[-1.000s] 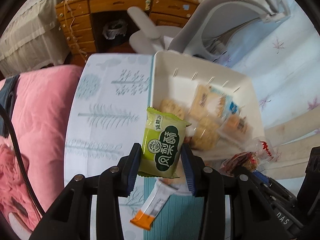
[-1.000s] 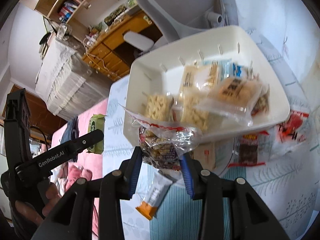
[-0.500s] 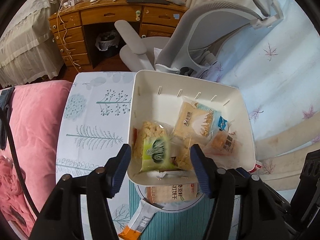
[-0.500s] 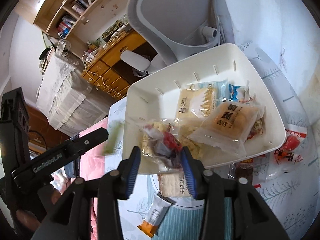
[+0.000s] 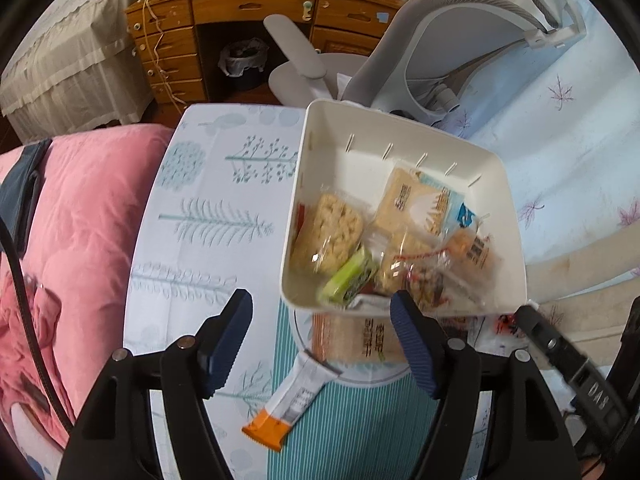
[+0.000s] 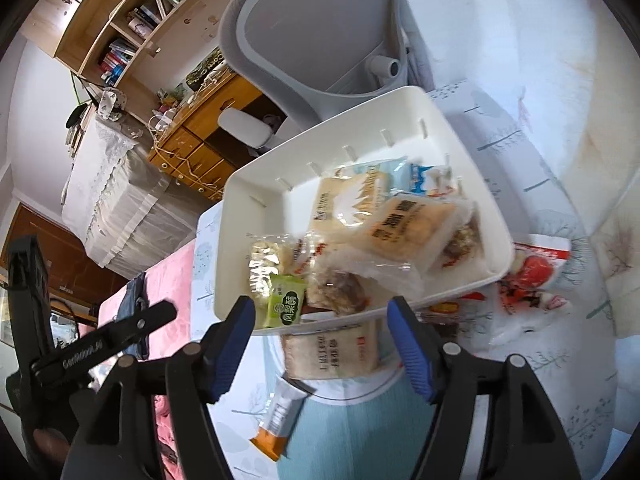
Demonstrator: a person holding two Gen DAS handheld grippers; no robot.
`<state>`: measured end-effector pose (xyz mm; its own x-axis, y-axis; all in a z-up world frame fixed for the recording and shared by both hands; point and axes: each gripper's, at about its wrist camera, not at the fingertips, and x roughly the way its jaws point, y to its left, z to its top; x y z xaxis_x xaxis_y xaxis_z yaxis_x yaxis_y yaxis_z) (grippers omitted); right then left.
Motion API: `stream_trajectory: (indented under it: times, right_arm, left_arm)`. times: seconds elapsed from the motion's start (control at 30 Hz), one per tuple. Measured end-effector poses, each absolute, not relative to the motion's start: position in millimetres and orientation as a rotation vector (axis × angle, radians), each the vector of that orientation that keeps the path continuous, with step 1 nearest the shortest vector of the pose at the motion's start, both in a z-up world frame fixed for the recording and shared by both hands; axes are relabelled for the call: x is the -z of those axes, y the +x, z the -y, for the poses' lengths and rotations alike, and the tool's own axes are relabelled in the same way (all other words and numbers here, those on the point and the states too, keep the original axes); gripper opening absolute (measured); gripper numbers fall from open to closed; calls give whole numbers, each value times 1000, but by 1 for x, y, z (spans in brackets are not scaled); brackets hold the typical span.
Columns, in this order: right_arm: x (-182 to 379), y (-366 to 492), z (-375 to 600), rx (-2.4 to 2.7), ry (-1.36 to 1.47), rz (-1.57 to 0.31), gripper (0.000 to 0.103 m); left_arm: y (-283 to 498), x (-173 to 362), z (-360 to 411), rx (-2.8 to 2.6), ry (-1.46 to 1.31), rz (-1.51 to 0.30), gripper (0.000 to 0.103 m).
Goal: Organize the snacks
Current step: 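Withdraw both tools toward the orange-white bar and red candy bag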
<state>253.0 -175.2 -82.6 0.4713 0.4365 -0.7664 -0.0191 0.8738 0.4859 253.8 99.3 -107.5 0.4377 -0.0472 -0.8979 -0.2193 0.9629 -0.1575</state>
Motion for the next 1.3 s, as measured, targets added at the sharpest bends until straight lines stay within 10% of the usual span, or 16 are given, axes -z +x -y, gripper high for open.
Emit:
stream_trajectory:
  times: [1.3]
  right_arm:
    - [186, 241, 269, -205, -25, -1036, 78]
  left_arm:
    - [160, 282, -69, -328, -273, -1282, 70]
